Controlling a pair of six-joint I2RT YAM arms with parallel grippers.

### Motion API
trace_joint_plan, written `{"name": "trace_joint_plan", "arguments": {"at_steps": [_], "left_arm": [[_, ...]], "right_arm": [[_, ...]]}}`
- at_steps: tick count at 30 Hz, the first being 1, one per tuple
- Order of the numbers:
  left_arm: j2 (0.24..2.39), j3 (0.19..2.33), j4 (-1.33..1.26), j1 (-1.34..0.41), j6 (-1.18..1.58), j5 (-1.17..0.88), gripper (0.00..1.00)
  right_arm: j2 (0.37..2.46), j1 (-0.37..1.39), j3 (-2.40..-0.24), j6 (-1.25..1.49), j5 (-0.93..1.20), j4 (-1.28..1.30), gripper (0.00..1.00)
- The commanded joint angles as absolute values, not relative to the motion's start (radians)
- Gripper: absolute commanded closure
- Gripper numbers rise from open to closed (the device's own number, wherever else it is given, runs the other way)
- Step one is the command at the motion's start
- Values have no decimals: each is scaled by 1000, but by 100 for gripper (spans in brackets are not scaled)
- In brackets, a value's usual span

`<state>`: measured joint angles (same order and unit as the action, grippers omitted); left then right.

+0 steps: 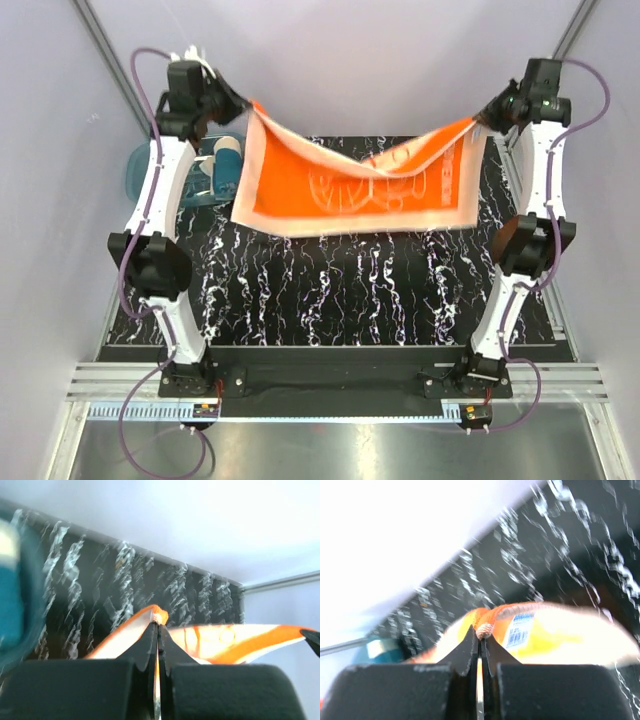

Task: Roll the towels
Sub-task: Flatten the towel

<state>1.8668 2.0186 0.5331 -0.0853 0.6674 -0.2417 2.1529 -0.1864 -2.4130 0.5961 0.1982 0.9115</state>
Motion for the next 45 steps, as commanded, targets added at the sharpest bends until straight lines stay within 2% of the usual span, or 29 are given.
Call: {"name": "trace_joint_plan", "arguments": {"at_steps": [1,3,6,7,9,10,13,14,19,26,45], "left_arm": [[1870,2357,655,-80,618,-336,100],[1826,2352,658,-77,606,-334,100],[1643,2050,519,-72,617,-357,100],[1532,1844,481,-72,617,-359,100],[1429,1674,401,-71,592,-353,100],[1340,1505,388,-71,583,-347,100],[1183,1279,383,-61,563,-310,100],[1148,1144,387,-60,557,-296,100],[1005,858,477,-49,561,-232,100],[966,655,546,-35,572,-245,100],[910,627,574,-28,600,-226,100]], "right_arm": [[2106,-215,-2669,568,262,1086,100],[2000,-230,-2596,566,264,1075,100],[1779,-239,-2222,552,253,941,100],[1728,-242,-2025,551,247,867,100],[1605,-256,-1852,548,248,809,100],[1573,-262,-1703,545,245,773,100],[1465,-273,-1428,535,233,720,100],[1442,-275,-1361,535,218,706,100],[1367,-290,-1009,569,152,666,100],[1405,-439,-897,551,169,655,100],[1292,-448,-796,572,206,661,100]]}}
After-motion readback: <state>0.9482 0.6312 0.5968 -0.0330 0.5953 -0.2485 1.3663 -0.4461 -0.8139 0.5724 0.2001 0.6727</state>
